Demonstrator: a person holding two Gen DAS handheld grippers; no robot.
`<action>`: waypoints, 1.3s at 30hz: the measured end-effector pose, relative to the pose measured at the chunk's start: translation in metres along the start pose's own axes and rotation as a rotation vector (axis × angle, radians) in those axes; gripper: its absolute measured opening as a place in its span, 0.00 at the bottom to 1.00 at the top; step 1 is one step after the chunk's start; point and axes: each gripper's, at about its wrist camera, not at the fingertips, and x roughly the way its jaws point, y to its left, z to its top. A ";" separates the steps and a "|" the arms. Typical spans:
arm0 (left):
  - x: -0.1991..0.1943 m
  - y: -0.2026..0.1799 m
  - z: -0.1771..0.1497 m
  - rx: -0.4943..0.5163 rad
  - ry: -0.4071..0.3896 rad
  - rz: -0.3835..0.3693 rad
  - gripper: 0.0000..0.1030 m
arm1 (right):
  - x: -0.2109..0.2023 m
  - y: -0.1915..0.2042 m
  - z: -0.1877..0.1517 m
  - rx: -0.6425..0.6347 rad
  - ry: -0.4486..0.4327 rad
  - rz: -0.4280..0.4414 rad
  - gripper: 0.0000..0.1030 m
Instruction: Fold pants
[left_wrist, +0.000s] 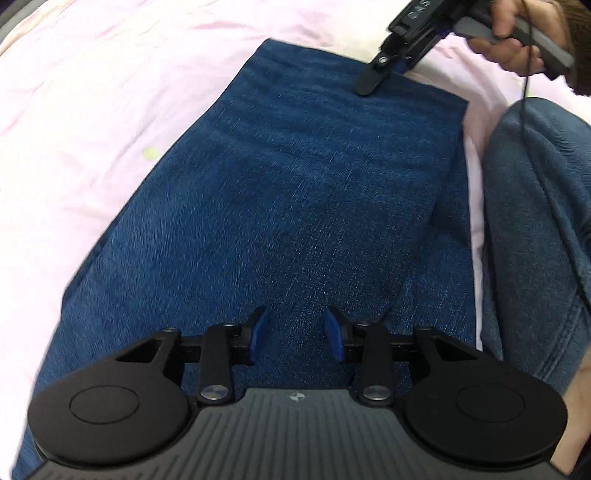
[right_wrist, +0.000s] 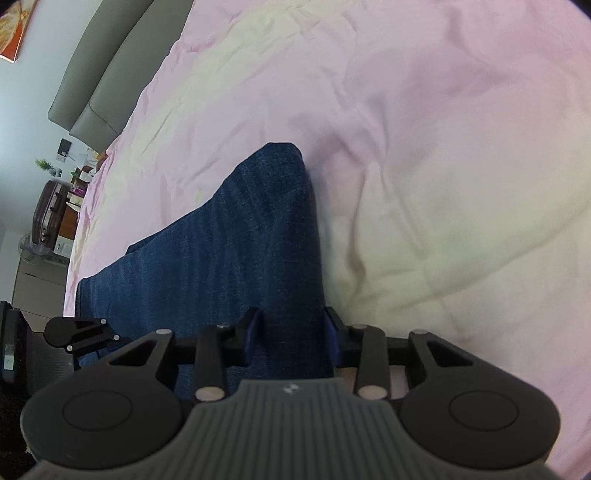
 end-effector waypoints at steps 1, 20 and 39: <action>-0.004 0.004 0.003 0.000 -0.013 0.001 0.40 | 0.000 -0.001 0.000 0.005 0.001 0.006 0.31; 0.026 0.083 0.036 -0.189 -0.120 0.190 0.29 | -0.056 0.081 0.011 -0.033 -0.037 0.114 0.09; -0.128 0.074 -0.168 -0.367 -0.020 0.272 0.29 | -0.036 0.288 0.009 -0.101 -0.052 0.165 0.09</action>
